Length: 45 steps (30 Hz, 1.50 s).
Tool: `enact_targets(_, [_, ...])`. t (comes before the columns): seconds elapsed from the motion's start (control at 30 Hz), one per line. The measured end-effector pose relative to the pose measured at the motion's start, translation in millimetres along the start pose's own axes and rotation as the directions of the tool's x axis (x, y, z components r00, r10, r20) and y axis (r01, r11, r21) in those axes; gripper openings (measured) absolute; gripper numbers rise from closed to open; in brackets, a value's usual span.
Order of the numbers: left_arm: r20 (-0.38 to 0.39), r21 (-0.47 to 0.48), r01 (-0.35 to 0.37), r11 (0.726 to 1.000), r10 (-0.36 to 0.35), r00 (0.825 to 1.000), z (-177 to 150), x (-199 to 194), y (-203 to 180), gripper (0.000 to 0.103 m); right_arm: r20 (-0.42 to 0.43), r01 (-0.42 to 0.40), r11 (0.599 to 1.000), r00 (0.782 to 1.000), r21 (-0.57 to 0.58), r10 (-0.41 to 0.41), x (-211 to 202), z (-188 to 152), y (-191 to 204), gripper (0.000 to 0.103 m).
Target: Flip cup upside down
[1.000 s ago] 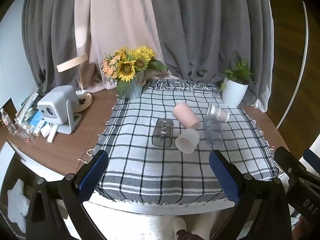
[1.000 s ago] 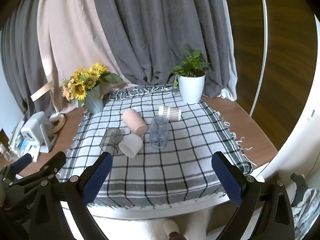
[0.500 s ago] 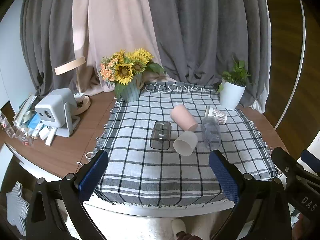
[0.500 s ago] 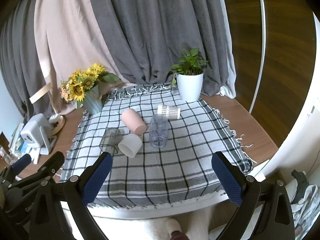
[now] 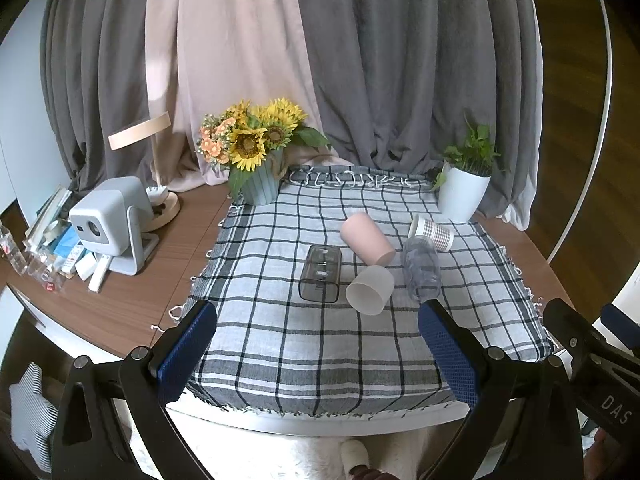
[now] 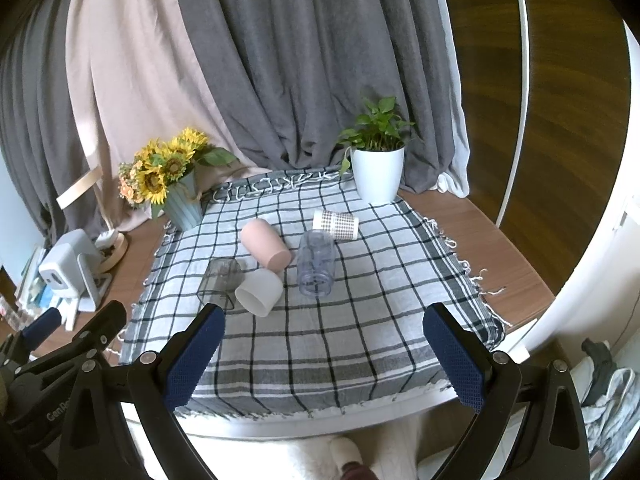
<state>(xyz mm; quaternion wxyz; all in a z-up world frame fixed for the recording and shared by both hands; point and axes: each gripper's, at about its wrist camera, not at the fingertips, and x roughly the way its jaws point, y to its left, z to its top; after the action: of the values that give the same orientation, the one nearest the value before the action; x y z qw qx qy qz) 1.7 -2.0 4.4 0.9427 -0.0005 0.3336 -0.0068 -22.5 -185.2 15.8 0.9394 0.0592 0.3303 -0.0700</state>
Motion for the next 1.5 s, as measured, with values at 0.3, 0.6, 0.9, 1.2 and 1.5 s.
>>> enact_targets(0.3, [-0.010,-0.020,-0.003,1.000,0.003,1.000,7,4,0,0.103,0.001,-0.004,1.000,1.000,0.000,0.004,-2,1,0,0.100])
enact_targets(0.6, [-0.009,-0.023,-0.003,1.000,0.003,1.000,6,6,3,0.103,-0.002,-0.005,1.000,1.000,0.000,0.005,1,-1,-1,0.100])
enact_targets(0.9, [-0.010,-0.027,-0.001,1.000,0.001,1.000,4,7,6,0.103,-0.004,-0.003,1.000,1.000,0.001,0.003,2,-1,1,0.100])
enact_targets(1.2, [-0.010,-0.026,-0.003,1.000,0.002,1.000,5,8,6,0.103,-0.003,-0.002,1.000,1.000,0.002,0.002,3,-1,-1,0.100])
enact_targets(1.5, [-0.007,-0.030,-0.002,1.000,0.002,1.000,2,7,9,0.103,-0.004,-0.001,1.000,1.000,0.000,0.001,3,0,0,0.100])
